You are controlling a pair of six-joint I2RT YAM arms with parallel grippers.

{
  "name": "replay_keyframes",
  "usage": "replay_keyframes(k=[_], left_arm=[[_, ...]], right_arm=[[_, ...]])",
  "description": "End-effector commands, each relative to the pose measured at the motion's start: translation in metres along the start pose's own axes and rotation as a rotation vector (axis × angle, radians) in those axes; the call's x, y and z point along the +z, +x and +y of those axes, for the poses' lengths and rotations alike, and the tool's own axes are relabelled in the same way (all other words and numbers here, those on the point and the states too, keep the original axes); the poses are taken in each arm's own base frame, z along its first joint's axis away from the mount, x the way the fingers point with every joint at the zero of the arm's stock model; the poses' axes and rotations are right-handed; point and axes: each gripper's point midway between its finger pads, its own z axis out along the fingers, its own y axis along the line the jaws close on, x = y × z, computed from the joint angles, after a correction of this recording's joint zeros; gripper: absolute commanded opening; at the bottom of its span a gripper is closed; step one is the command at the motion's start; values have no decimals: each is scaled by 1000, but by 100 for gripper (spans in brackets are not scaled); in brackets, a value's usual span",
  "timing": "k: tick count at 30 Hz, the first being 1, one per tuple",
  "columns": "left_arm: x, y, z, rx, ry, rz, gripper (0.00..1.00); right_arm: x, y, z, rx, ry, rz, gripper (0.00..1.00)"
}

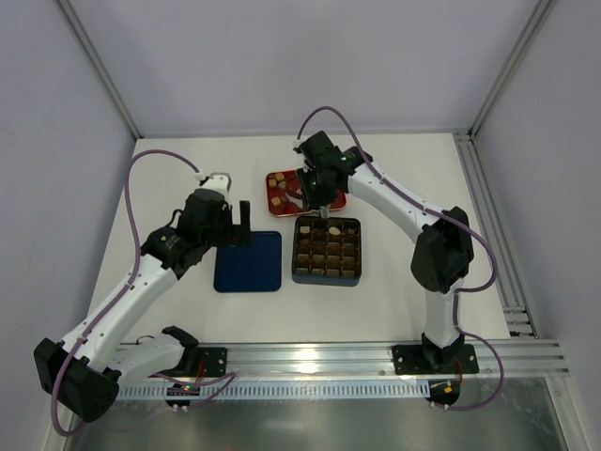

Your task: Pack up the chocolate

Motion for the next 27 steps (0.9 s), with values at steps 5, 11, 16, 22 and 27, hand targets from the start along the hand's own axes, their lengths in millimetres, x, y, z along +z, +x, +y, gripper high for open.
replay_keyframes(k=[5,11,16,22,27], left_arm=[[-5,-8,-3,-7,14,-28,100],[-5,-9,-4,-7,19,-29,100],[-5,-9,-4,-9,20,-29,100],[-6,-9,-5,-11,24,-30,100],[-7,-10,-5,-12,27,-33,100]], right_arm=[[-42,-32,1,22,-18,-136,32],[-60,-31,-4,36,-18,-165,32],[-78,-24,-7,47,-19,-183,32],[-109,2,-20,60,16,-213,32],[-125,45,-31,91,26,-194,32]])
